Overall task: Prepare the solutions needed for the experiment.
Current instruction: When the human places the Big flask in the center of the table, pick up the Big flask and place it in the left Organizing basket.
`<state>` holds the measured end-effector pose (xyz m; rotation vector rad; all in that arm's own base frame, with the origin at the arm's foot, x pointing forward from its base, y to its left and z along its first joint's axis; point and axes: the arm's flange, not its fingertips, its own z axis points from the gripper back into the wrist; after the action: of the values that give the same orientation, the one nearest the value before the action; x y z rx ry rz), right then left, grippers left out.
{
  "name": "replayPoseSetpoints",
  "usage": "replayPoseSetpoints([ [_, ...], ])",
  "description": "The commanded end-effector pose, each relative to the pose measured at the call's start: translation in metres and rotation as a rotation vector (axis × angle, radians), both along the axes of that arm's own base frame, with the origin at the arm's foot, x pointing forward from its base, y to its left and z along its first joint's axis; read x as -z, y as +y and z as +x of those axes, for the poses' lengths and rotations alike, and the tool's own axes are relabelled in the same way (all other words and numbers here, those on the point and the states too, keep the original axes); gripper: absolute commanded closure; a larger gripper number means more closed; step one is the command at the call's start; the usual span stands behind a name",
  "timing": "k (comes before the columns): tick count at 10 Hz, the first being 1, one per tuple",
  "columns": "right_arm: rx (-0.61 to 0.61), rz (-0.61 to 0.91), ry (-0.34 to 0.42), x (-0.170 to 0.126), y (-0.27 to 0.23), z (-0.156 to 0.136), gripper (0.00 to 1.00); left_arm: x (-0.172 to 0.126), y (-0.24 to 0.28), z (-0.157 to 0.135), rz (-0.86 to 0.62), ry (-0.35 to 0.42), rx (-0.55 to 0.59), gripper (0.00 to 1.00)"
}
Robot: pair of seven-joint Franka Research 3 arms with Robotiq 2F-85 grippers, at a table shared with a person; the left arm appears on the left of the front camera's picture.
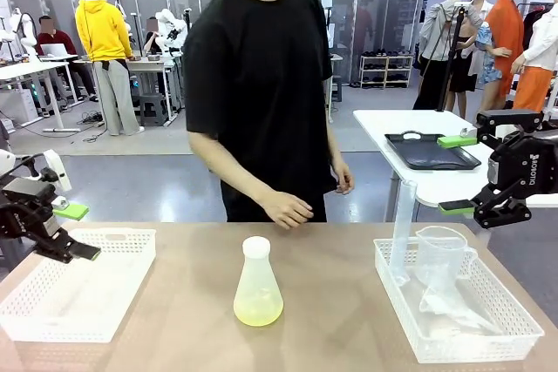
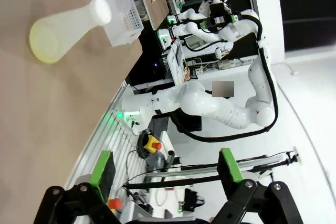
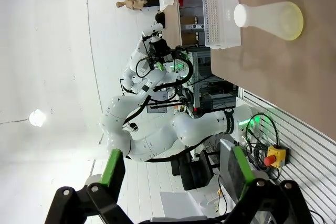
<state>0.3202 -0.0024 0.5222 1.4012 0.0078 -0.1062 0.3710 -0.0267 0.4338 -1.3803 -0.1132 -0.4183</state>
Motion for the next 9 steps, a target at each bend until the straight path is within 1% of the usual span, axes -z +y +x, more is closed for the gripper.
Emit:
replayPoseSetpoints([
  [1, -0.003, 0.011, -0.007, -0.001, 0.0, 0.001, 0.0, -0.002, -0.021, 0.034, -0.054, -0.154, 0.073, 0.0],
  [2, -0.003, 0.011, -0.007, -0.001, 0.0, 0.001, 0.0, -0.007, -0.035, 0.049, -0.006, -0.255, 0.084, 0.0],
  [3, -0.003, 0.011, -0.007, -0.001, 0.0, 0.001, 0.0, -0.01, -0.05, 0.064, 0.009, -0.342, 0.164, 0.0],
  [4, -0.003, 0.011, -0.007, -0.001, 0.0, 0.001, 0.0, -0.008, -0.068, 0.075, 0.01, -0.439, 0.289, 0.0],
  [5, -0.003, 0.011, -0.007, -0.001, 0.0, 0.001, 0.0, -0.005, -0.08, 0.083, 0.02, -0.555, 0.347, 0.0],
  [6, -0.003, 0.011, -0.007, -0.001, 0.0, 0.001, 0.0, -0.005, -0.093, 0.084, 0.002, -0.634, 0.373, 0.0],
  [7, -0.003, 0.011, -0.007, -0.001, 0.0, 0.001, 0.0, -0.006, -0.103, 0.085, -0.004, -0.676, 0.379, 0.0],
  [8, -0.003, 0.011, -0.007, -0.001, 0.0, 0.001, 0.0, -0.004, -0.108, 0.088, 0.024, -0.694, 0.379, 0.0],
  [9, -0.003, 0.011, -0.007, -0.001, 0.0, 0.001, 0.0, -0.006, -0.104, 0.087, 0.08, -0.651, 0.469, 0.0],
])
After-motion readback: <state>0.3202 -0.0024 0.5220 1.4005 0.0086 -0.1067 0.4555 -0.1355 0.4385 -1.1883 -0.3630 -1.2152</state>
